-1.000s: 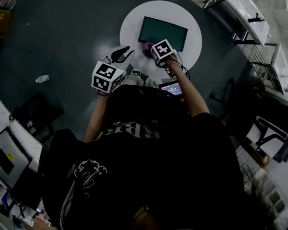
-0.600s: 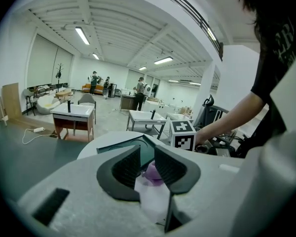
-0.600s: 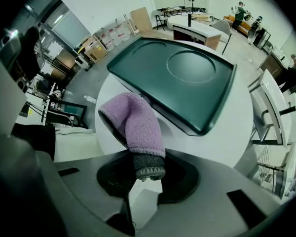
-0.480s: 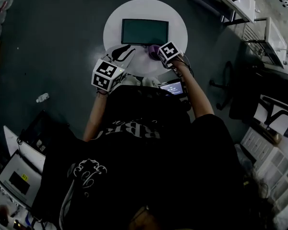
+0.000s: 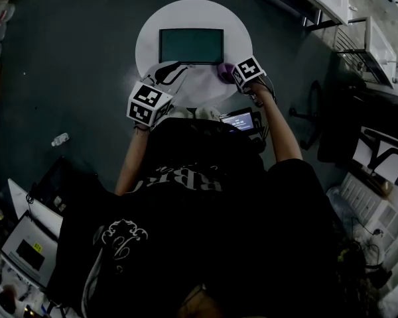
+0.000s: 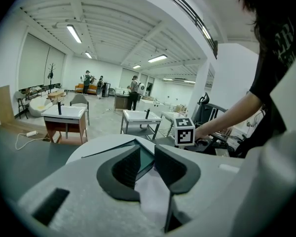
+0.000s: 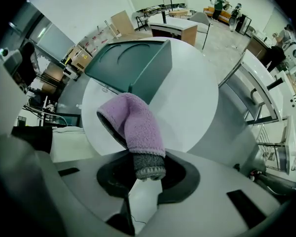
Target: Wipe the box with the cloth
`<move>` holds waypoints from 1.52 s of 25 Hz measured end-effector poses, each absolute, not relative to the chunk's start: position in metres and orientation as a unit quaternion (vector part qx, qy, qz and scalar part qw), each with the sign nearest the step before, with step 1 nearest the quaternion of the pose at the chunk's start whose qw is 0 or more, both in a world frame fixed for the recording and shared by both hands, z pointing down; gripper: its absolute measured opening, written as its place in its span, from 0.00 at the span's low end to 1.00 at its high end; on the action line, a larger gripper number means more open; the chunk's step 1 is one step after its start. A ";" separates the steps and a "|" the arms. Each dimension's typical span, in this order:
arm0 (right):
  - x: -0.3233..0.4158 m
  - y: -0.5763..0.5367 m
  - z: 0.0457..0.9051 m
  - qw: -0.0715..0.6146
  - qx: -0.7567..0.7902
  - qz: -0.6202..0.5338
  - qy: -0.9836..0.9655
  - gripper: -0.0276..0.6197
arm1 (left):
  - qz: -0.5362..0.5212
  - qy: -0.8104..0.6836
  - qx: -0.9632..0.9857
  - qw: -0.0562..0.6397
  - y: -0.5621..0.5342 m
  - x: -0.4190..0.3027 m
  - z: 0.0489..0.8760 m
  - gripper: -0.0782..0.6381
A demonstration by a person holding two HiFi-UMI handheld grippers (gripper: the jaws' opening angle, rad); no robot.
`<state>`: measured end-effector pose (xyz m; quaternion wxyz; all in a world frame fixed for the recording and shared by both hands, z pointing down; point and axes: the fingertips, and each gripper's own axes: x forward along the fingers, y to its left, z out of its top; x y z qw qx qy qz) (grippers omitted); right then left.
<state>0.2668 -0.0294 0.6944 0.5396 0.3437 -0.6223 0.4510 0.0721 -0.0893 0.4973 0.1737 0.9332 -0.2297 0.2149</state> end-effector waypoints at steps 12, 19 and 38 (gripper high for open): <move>0.303 -0.057 0.689 0.540 0.343 0.443 -0.628 0.16 | 0.208 -0.267 0.923 0.184 -0.094 0.088 0.499 0.23; 0.308 -0.092 0.688 0.549 0.324 0.419 -0.647 0.16 | 0.194 -0.305 0.914 0.185 -0.099 0.100 0.491 0.23; 0.323 -0.232 0.664 0.596 0.298 0.327 -0.670 0.16 | 0.186 -0.447 0.847 0.219 -0.089 0.049 0.498 0.23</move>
